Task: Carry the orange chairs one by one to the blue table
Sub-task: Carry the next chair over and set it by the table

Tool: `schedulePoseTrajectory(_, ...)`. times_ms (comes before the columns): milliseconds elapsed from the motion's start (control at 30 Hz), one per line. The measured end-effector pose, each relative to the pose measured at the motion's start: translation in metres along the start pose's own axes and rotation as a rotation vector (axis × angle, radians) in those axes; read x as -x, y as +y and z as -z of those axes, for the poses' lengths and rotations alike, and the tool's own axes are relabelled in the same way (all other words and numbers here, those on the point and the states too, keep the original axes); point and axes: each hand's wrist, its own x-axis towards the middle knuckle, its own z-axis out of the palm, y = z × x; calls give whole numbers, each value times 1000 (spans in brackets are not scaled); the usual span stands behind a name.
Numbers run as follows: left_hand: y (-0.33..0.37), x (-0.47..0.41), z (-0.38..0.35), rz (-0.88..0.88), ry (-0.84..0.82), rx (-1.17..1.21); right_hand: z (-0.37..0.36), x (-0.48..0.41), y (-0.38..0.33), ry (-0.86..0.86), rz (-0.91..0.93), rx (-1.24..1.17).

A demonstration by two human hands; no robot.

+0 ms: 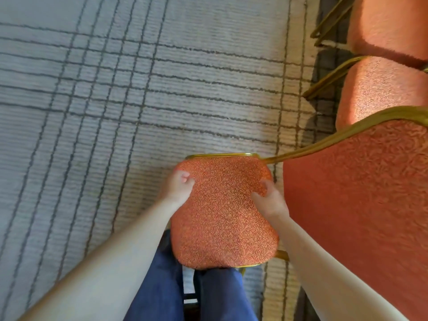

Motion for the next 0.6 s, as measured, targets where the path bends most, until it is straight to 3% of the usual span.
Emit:
schedulePoseTrajectory(300,-70,-43,-36,108,71,73,-51,-67,52,27,-4,2)
schedulePoseTrajectory(467,-119,-76,-60,76,131,91,-70,-97,70,111,21,-15)
schedulePoseTrajectory(600,-115,-81,-70,103,199,186,-76,-120,81,218,46,-86)
